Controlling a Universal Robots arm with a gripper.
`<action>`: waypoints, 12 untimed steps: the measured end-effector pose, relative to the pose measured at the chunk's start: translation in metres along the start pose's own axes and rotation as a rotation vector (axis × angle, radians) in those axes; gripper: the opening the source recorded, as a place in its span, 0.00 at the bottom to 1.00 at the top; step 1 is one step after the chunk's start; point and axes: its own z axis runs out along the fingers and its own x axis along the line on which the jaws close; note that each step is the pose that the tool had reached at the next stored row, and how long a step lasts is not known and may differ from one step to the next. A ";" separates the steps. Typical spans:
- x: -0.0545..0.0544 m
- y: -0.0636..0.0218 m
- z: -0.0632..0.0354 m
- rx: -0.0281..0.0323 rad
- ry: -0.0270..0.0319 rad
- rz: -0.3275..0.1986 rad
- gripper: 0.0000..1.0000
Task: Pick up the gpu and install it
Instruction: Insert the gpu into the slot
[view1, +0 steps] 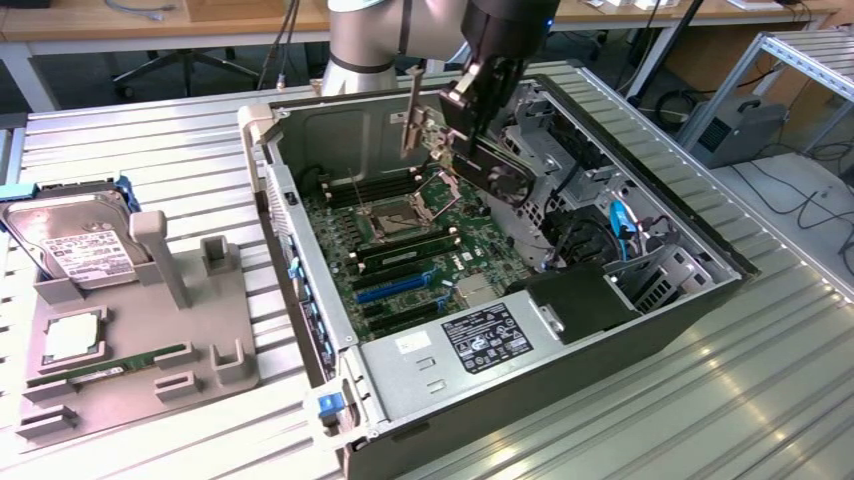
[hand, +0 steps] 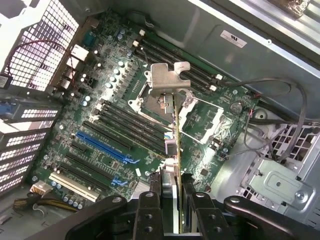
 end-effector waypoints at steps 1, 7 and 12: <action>0.000 0.0000 0.0000 -0.0003 0.0003 -0.011 0.27; 0.000 0.0000 0.0000 -0.0026 0.0028 -0.103 0.27; 0.000 0.0000 0.0001 -0.0032 0.0034 -0.125 0.27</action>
